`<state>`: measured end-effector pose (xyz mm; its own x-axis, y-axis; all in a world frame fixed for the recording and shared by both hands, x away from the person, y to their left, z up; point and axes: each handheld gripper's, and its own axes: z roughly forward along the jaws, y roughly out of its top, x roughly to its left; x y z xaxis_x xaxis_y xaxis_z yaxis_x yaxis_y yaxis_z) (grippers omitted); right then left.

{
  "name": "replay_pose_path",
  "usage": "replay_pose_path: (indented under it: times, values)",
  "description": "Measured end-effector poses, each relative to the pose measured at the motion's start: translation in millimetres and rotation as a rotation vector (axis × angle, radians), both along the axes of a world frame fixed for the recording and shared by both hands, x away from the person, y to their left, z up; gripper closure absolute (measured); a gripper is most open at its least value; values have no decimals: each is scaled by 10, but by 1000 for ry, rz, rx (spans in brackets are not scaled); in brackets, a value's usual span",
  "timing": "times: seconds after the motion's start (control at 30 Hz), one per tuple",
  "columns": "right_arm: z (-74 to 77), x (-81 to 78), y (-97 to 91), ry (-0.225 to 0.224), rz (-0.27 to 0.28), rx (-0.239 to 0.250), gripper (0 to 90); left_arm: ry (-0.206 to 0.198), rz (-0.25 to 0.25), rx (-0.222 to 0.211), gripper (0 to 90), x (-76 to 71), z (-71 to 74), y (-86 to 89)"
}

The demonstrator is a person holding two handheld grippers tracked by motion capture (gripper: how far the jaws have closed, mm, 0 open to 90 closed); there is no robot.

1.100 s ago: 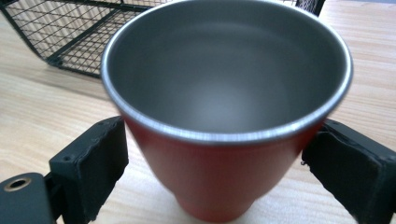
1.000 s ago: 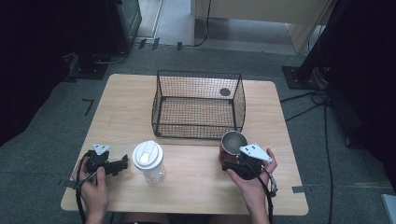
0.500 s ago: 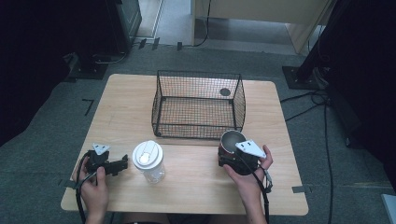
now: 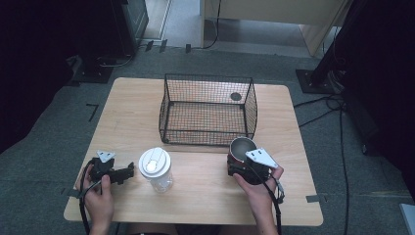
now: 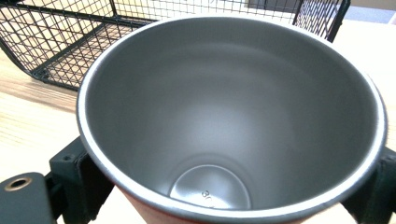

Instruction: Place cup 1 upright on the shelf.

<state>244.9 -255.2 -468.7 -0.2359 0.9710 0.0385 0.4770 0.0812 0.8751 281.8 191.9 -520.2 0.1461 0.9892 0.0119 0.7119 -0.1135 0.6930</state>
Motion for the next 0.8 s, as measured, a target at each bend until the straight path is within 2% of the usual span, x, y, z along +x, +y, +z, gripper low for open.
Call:
replay_pose_path:
  times: [0.43,0.8]
  values:
    - [97,-40,-12,-21,13,32,76,0,0,0,0,0,0,0]
    - [287,-77,44,-57,35,34,76,0,0,0,0,0,0,0]
